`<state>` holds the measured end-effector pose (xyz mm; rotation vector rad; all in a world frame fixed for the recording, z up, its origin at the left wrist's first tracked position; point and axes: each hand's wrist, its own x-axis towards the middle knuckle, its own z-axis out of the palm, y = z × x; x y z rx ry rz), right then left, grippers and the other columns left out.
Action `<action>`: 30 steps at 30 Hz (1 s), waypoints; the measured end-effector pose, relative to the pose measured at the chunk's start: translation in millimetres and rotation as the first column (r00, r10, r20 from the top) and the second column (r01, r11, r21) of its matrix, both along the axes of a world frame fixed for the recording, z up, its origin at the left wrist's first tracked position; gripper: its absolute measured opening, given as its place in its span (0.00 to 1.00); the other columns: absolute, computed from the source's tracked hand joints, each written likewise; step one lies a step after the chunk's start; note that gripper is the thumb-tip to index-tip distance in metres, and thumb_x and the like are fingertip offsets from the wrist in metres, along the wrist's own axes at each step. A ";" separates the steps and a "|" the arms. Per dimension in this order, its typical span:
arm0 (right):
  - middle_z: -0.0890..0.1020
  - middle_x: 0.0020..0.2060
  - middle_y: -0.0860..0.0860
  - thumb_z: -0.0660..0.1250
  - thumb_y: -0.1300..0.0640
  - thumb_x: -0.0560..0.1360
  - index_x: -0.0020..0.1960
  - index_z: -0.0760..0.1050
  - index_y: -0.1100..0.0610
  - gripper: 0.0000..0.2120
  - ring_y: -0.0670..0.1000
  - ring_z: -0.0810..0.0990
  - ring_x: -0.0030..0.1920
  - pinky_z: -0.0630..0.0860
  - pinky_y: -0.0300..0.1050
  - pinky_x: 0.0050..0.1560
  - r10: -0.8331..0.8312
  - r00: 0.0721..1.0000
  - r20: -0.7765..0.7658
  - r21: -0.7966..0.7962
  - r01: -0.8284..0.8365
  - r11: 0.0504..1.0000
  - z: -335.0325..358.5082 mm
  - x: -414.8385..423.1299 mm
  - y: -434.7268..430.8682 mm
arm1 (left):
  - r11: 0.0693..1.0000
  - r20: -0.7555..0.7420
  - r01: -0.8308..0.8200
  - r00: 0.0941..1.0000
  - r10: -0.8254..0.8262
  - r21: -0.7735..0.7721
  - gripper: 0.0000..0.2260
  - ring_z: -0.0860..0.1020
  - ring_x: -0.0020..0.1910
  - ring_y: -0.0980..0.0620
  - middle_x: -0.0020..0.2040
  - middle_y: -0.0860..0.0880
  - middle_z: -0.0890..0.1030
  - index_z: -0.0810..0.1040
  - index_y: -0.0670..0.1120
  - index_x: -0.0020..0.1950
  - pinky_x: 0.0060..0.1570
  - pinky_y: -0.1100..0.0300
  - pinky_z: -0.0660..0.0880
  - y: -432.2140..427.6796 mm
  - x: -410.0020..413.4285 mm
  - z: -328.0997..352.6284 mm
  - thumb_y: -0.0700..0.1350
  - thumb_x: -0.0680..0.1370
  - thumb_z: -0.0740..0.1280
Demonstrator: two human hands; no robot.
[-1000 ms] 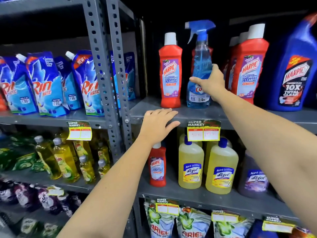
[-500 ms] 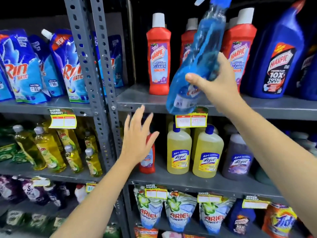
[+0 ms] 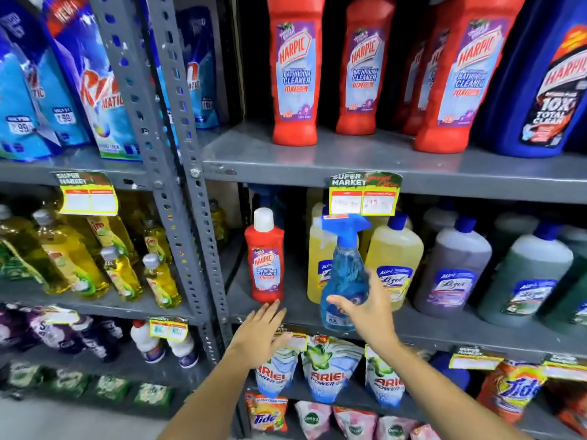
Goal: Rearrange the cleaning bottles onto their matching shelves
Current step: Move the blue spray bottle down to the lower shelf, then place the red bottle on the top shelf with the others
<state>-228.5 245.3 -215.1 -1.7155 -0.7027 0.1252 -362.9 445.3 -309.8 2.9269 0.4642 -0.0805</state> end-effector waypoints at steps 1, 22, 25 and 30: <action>0.77 0.50 0.37 0.81 0.57 0.64 0.58 0.68 0.45 0.30 0.39 0.79 0.51 0.74 0.26 0.46 -0.037 0.999 -0.022 -0.004 0.037 0.999 -8.2 4.9 2.8 | 1.000 -0.007 -0.003 1.000 0.003 0.009 0.49 0.46 0.77 0.47 0.79 0.49 0.46 0.49 0.49 0.78 0.73 0.50 0.47 1.2 0.2 -4.4 0.73 0.65 0.27; 0.74 0.48 0.49 0.78 0.48 0.68 0.66 0.70 0.55 0.31 0.44 0.73 0.46 0.74 0.42 0.45 -0.240 0.931 0.274 -0.090 0.274 0.958 -39.0 8.7 -2.6 | 0.994 0.091 0.007 0.996 -0.017 0.107 0.37 0.48 0.76 0.46 0.78 0.47 0.52 0.51 0.48 0.78 0.70 0.48 0.39 2.9 -5.1 -29.7 0.69 0.75 0.37; 0.73 0.40 0.46 0.73 0.50 0.72 0.56 0.75 0.54 0.16 0.41 0.69 0.36 0.70 0.37 0.38 -0.050 0.879 0.474 -0.077 0.098 0.992 -13.7 -10.2 28.7 | 0.992 0.081 0.003 0.997 -0.013 0.123 0.36 0.46 0.76 0.48 0.78 0.48 0.47 0.48 0.48 0.78 0.71 0.49 0.39 1.1 -5.8 -30.3 0.68 0.75 0.36; 0.73 0.57 0.51 0.71 0.50 0.74 0.69 0.67 0.56 0.27 0.48 0.77 0.49 0.75 0.41 0.47 0.182 0.917 0.356 -0.272 -0.085 0.959 15.6 -19.0 108.9 | 0.991 0.035 -0.008 0.999 0.003 0.133 0.41 0.40 0.76 0.49 0.78 0.49 0.42 0.41 0.50 0.77 0.72 0.50 0.37 2.3 -3.0 -31.1 0.70 0.69 0.28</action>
